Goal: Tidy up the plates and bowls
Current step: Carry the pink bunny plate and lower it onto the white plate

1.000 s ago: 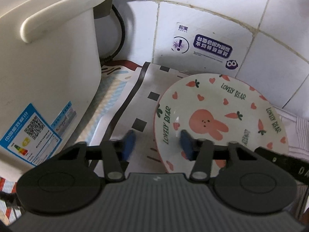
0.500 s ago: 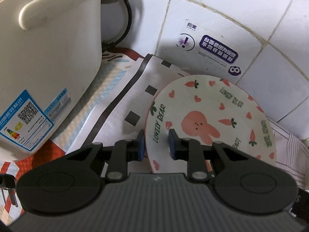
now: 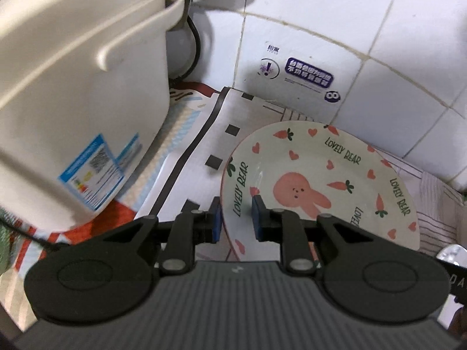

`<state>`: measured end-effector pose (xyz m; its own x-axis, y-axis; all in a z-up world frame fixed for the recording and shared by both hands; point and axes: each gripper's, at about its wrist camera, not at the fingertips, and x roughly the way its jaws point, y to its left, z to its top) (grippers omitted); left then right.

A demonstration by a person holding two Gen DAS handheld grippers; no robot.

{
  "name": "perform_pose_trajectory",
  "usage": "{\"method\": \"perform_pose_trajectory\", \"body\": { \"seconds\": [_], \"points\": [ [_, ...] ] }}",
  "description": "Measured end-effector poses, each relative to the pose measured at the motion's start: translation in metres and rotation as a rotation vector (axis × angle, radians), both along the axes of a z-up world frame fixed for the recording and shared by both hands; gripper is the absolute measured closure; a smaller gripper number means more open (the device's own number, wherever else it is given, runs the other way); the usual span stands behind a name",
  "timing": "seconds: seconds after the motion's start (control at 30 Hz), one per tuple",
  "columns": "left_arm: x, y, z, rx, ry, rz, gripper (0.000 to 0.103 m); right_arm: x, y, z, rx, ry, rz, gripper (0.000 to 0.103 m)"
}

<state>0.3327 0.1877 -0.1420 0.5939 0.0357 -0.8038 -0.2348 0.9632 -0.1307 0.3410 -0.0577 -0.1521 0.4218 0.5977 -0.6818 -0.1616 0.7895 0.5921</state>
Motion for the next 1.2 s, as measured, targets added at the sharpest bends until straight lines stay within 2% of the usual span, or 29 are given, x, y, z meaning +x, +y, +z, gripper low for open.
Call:
{"method": "perform_pose_trajectory", "body": {
  "seconds": [0.37, 0.6, 0.77, 1.2],
  "points": [
    [-0.058, -0.024, 0.064, 0.007, -0.085, -0.076, 0.085, -0.054, -0.033, 0.068, 0.008, -0.087, -0.022, 0.079],
    [-0.090, -0.042, 0.087, -0.024, -0.101, -0.115, 0.084, -0.088, -0.054, 0.101, -0.032, -0.115, -0.057, 0.079],
    [-0.108, -0.067, 0.095, -0.005, -0.103, -0.188, 0.084, -0.112, -0.077, 0.107, -0.048, -0.100, -0.091, 0.079],
    [-0.127, -0.120, 0.088, -0.044, -0.075, -0.307, 0.084, -0.164, -0.128, 0.107, -0.082, -0.071, -0.217, 0.079]
  ]
}}
